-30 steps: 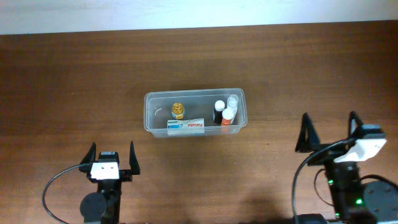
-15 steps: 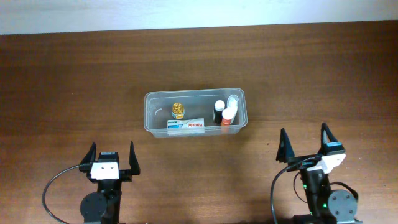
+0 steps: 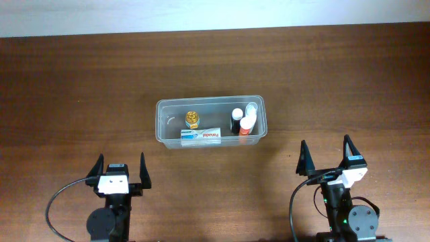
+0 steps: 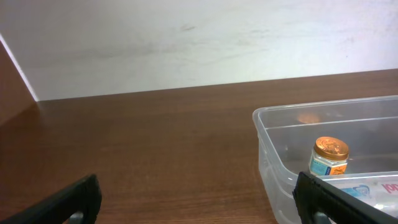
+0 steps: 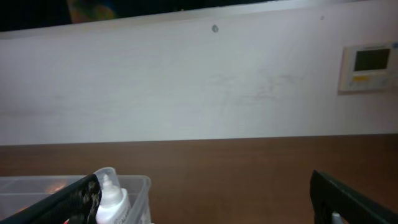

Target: Pack container

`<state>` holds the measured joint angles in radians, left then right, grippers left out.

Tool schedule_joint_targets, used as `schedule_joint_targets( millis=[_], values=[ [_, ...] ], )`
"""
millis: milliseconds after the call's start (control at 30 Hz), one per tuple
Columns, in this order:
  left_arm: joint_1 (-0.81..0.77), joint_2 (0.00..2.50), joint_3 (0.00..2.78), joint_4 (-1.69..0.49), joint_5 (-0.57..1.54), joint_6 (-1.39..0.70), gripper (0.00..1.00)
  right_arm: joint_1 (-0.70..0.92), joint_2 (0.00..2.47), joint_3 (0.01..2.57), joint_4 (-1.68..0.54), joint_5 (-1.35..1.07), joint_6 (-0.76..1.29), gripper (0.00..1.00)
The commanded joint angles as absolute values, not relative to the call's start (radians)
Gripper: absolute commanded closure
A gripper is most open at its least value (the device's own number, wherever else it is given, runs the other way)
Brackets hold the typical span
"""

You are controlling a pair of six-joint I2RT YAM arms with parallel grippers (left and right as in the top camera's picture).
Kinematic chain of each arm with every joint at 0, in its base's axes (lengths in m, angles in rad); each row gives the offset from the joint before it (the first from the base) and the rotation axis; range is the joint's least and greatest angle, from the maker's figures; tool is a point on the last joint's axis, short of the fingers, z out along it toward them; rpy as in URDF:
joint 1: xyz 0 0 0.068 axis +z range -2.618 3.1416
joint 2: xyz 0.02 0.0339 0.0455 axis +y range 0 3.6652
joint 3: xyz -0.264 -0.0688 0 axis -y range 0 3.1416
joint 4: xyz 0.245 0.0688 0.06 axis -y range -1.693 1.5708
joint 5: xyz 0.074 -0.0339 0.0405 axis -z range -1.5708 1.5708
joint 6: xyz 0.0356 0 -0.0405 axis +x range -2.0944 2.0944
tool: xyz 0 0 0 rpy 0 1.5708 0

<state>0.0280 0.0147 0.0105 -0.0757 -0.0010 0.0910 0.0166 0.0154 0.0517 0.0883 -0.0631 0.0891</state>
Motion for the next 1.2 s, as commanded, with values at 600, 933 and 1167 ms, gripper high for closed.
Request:
schedule_joint_targets(
  millis=[600,933,1167],
  values=[
    [0.024,0.005,0.009,-0.083,-0.004,0.11,0.01,0.026,0.003,0.006,-0.078,-0.034,0.063,0.02],
    [0.024,0.005,0.009,-0.083,-0.004,0.11,0.0,0.027,0.003,0.006,-0.075,-0.045,0.064,0.02],
    [0.024,0.005,0.009,-0.083,-0.004,0.11,0.01,0.027,0.003,0.006,-0.076,-0.045,0.064,0.02]
  ],
)
